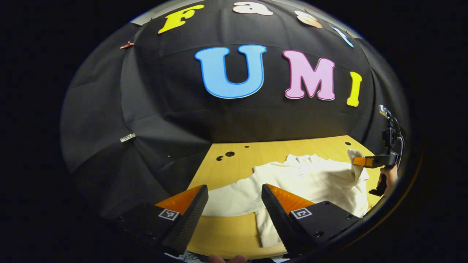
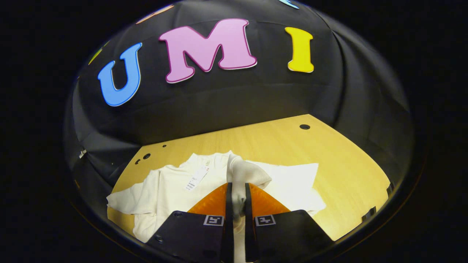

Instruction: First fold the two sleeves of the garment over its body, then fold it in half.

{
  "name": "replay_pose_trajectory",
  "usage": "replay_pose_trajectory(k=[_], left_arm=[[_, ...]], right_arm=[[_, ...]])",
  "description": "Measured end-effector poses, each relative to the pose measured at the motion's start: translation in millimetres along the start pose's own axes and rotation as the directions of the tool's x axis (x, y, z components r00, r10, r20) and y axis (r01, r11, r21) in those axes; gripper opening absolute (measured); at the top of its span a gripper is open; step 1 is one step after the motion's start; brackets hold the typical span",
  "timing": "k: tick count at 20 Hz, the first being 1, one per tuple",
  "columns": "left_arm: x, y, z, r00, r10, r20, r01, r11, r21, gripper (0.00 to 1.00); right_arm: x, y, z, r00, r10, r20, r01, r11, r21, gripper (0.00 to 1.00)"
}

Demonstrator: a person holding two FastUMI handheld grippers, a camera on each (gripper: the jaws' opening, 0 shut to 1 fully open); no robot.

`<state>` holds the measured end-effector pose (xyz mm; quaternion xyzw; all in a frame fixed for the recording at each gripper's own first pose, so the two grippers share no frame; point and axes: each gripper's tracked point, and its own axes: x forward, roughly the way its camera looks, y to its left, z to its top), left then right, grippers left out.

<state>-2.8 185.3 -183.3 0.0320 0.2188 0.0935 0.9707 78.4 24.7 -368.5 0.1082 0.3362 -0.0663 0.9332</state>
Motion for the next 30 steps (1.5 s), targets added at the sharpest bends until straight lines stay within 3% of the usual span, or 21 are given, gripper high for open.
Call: replay_pose_trajectory(k=[5,14,17,18,19,20,21,22,23,24,25,28,29,30], left_arm=[[11,40,-20,0.998,0.054,-0.045,-0.055,0.998,-0.020,0.95],[31,71,-55,0.990,0.096,-0.101,-0.098,0.995,-0.014,0.95],[48,81,-69,0.988,0.104,-0.115,-0.103,0.995,0.012,0.95],[54,86,-77,0.986,0.111,-0.124,-0.109,0.994,0.021,0.95],[61,90,-82,0.985,0.114,-0.132,-0.112,0.993,0.022,0.95],[65,92,-87,0.983,0.114,-0.143,-0.112,0.994,0.017,0.95],[70,94,-91,0.982,0.114,-0.152,-0.115,0.993,0.008,0.95],[78,97,-95,0.981,0.111,-0.162,-0.113,0.994,-0.005,0.95],[86,101,-100,0.979,0.107,-0.174,-0.112,0.994,-0.019,0.95],[95,106,-106,0.976,0.108,-0.187,-0.115,0.993,-0.029,0.95],[102,109,-112,0.974,0.106,-0.202,-0.117,0.992,-0.041,0.95],[123,120,-128,0.966,0.105,-0.238,-0.127,0.989,-0.080,0.96],[131,124,-132,0.964,0.107,-0.245,-0.132,0.987,-0.087,0.96],[138,128,-140,0.959,0.109,-0.260,-0.136,0.987,-0.087,0.96]], right_arm=[[31,43,-46,0.996,0.027,-0.088,-0.029,0.999,-0.020,0.16],[62,70,-104,0.978,0.028,-0.207,-0.049,0.994,-0.096,0.19],[63,76,-110,0.972,0.051,-0.229,-0.073,0.994,-0.086,0.27],[64,78,-111,0.971,0.058,-0.231,-0.079,0.993,-0.084,0.41],[63,81,-111,0.970,0.070,-0.235,-0.090,0.993,-0.077,0.38],[62,87,-112,0.967,0.088,-0.239,-0.105,0.992,-0.063,0.26],[60,94,-112,0.962,0.120,-0.247,-0.132,0.991,-0.033,0.49],[56,102,-110,0.955,0.155,-0.253,-0.159,0.987,0.004,0.54],[52,108,-105,0.951,0.180,-0.250,-0.178,0.983,0.033,0.80],[49,110,-97,0.951,0.198,-0.236,-0.190,0.980,0.054,0.72],[44,112,-90,0.952,0.208,-0.226,-0.197,0.978,0.072,0.78],[24,109,-68,0.957,0.214,-0.198,-0.199,0.976,0.092,0.86],[16,105,-61,0.959,0.208,-0.191,-0.194,0.977,0.088,0.72],[7,102,-55,0.961,0.204,-0.186,-0.191,0.978,0.085,0.87]])
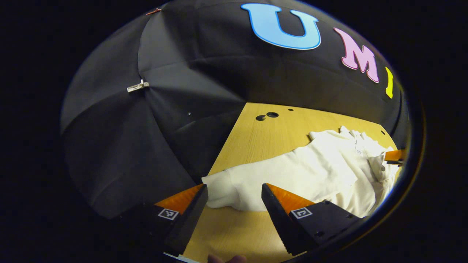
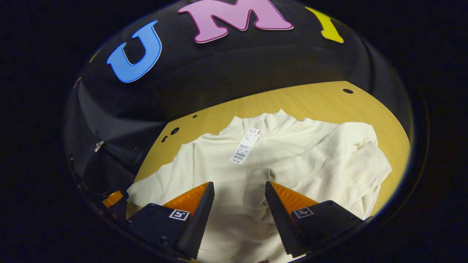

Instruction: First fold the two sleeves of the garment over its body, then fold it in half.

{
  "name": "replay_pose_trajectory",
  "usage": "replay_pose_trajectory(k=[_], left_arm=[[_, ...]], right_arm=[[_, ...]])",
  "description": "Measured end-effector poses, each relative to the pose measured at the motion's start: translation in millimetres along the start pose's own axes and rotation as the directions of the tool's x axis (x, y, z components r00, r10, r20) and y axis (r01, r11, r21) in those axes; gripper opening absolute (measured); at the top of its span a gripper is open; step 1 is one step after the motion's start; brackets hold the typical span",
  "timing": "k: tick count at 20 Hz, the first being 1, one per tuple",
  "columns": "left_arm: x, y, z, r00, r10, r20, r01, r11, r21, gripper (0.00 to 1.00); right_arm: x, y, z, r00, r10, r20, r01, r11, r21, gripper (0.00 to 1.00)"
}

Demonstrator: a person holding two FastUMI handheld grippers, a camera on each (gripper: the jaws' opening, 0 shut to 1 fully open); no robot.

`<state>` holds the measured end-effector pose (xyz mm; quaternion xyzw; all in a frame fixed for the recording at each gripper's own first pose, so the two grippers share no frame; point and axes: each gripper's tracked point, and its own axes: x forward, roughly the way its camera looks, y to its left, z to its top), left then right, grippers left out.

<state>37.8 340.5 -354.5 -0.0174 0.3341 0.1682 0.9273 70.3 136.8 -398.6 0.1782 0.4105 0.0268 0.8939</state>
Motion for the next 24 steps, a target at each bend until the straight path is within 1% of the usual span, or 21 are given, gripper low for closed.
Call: replay_pose_trajectory(k=[4,9,11,12,13,14,15,17,18,20,21,22,24], left_arm=[[24,5,-14,0.998,0.007,-0.061,-0.007,1.000,-0.005,0.96],[43,13,-36,0.988,0.036,-0.149,-0.040,0.999,-0.023,0.96],[48,12,-49,0.980,0.024,-0.196,-0.031,0.999,-0.030,0.96],[52,11,-44,0.984,0.013,-0.176,-0.020,0.999,-0.044,0.98],[53,10,-47,0.980,-0.006,-0.200,-0.006,0.998,-0.060,0.99],[52,10,-46,0.983,-0.013,-0.183,0.001,0.998,-0.068,0.99],[55,6,-45,0.982,-0.022,-0.189,0.012,0.998,-0.054,0.99],[55,-7,-42,0.982,-0.068,-0.176,0.070,0.998,0.003,0.80],[56,-16,-42,0.981,-0.078,-0.175,0.083,0.996,0.021,0.61],[57,-19,-41,0.978,-0.066,-0.197,0.072,0.997,0.020,0.23],[55,-18,-39,0.977,-0.063,-0.206,0.066,0.998,0.009,0.23],[54,-20,-38,0.975,-0.060,-0.213,0.062,0.998,0.004,0.15],[53,-21,-33,0.976,-0.049,-0.213,0.054,0.998,0.020,0.09]], right_arm=[[-36,-8,8,1.000,-0.013,0.011,0.013,1.000,-0.015,0.87],[-73,-20,8,0.999,-0.035,0.007,0.035,0.999,-0.035,0.87],[-85,-24,6,0.999,-0.038,0.006,0.038,0.999,-0.035,0.87],[-92,-26,6,0.999,-0.036,0.006,0.036,0.999,-0.032,0.87],[-98,-26,6,0.999,-0.033,0.007,0.033,0.999,-0.025,0.87],[-104,-27,6,0.999,-0.032,0.010,0.032,0.999,-0.019,0.87],[-109,-28,7,0.999,-0.029,0.013,0.029,0.999,-0.016,0.87],[-120,-31,9,0.999,-0.027,0.019,0.027,1.000,-0.015,0.87],[-124,-34,9,0.999,-0.028,0.023,0.028,1.000,-0.012,0.87],[-132,-40,11,0.999,-0.030,0.033,0.030,1.000,-0.001,0.87],[-137,-44,12,0.999,-0.032,0.038,0.032,0.999,0.002,0.87],[-139,-48,14,0.998,-0.036,0.044,0.036,0.999,0.001,0.87],[-148,-62,14,0.998,-0.044,0.050,0.043,0.999,0.002,0.87]])
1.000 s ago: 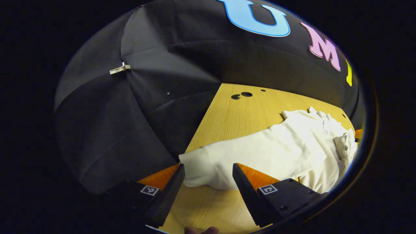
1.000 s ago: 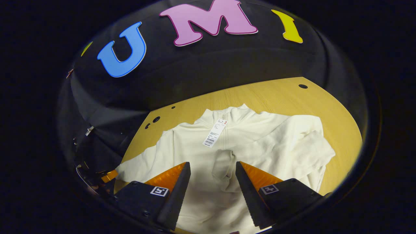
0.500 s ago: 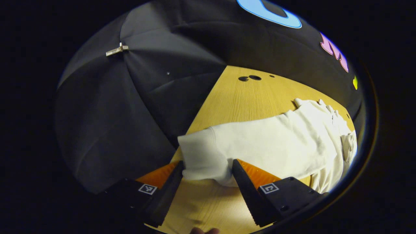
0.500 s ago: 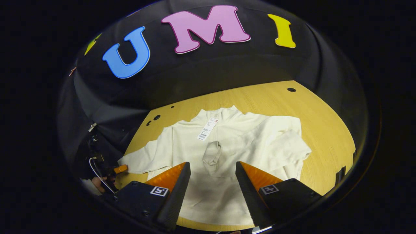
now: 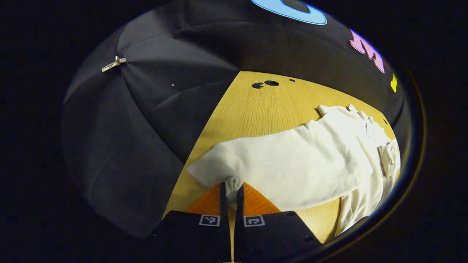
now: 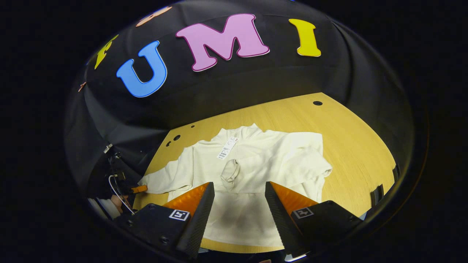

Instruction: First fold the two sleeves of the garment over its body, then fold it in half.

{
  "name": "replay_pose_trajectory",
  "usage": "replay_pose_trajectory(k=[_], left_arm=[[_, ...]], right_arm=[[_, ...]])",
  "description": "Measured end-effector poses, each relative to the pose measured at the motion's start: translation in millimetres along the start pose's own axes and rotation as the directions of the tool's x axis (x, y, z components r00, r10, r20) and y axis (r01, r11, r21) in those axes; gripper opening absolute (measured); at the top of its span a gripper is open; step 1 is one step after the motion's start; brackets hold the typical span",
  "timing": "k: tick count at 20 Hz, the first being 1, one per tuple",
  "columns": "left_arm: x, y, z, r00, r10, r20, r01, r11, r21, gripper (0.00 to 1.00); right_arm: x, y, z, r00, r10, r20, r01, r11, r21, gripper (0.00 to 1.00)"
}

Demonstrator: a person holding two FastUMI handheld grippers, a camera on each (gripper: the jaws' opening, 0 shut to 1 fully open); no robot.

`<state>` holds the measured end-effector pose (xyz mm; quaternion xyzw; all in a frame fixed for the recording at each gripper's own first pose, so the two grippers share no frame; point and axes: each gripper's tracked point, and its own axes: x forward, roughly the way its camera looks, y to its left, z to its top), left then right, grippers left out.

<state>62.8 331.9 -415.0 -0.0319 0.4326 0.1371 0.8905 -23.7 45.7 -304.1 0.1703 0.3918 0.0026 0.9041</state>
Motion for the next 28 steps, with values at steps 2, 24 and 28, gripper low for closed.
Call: replay_pose_trajectory(k=[2,24,28], left_arm=[[-10,-5,11,0.999,0.018,0.041,-0.019,1.000,0.019,0.08],[-138,-326,96,0.915,-0.331,0.233,0.303,0.942,0.146,0.08],[-138,-375,84,0.909,-0.362,0.207,0.333,0.929,0.161,0.08]], right_arm=[[-4,-13,1,1.000,-0.008,0.003,0.007,1.000,0.016,0.87],[-12,-133,-9,0.999,-0.028,-0.028,0.031,0.993,0.114,0.87],[-10,-154,-8,0.999,-0.032,-0.037,0.037,0.992,0.124,0.87]])
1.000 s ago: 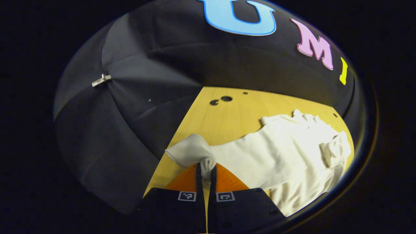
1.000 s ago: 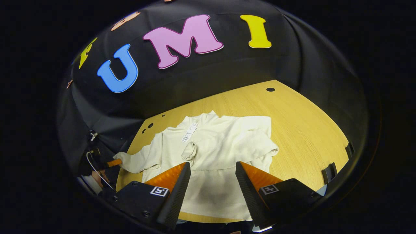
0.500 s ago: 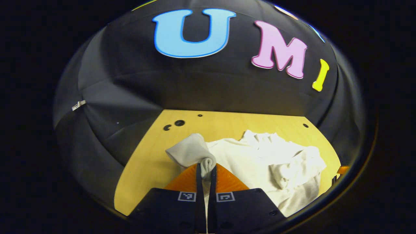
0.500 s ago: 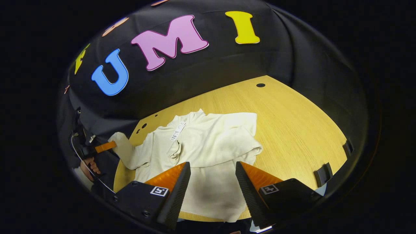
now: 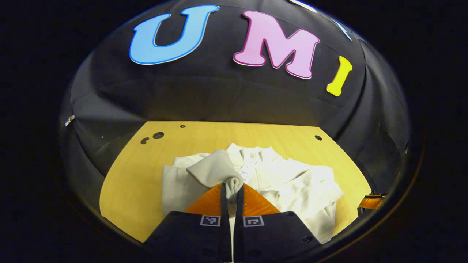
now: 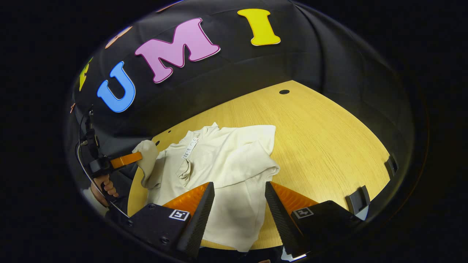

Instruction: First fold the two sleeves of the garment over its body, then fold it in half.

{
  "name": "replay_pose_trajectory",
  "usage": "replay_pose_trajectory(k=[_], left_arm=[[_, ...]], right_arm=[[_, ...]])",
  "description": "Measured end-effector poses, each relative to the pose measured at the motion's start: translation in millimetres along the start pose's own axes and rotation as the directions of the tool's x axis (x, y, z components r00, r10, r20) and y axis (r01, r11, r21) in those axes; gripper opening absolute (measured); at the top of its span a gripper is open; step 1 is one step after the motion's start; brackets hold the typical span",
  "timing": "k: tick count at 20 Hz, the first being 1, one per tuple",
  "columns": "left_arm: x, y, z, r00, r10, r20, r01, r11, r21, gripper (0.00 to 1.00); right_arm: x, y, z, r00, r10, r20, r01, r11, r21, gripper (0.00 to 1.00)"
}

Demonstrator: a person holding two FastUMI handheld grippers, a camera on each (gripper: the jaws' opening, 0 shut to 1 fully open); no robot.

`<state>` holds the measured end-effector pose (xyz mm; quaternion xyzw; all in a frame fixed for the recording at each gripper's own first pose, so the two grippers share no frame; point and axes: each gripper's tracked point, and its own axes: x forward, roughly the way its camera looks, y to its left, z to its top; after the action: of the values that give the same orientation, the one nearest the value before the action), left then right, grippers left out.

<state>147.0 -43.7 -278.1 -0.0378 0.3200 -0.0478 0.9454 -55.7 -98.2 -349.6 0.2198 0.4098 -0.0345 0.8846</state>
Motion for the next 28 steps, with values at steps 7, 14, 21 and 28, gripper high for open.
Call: replay_pose_trajectory(k=[7,14,21,28], left_arm=[[36,-58,-31,0.999,-0.013,-0.050,0.016,0.997,0.078,0.08],[65,-86,-71,0.994,0.014,-0.104,-0.003,0.995,0.099,0.08],[81,-114,-95,0.990,-0.026,-0.136,0.048,0.985,0.163,0.10],[68,-139,-103,0.988,-0.096,-0.122,0.125,0.959,0.254,0.76]], right_arm=[[5,-34,11,1.000,-0.010,-0.014,0.010,1.000,0.003,0.87],[7,-62,10,0.999,-0.030,-0.036,0.031,0.999,0.012,0.87],[16,-71,20,0.999,-0.031,-0.039,0.031,0.999,0.008,0.87],[22,-62,15,0.998,-0.014,-0.059,0.012,1.000,-0.023,0.87]])
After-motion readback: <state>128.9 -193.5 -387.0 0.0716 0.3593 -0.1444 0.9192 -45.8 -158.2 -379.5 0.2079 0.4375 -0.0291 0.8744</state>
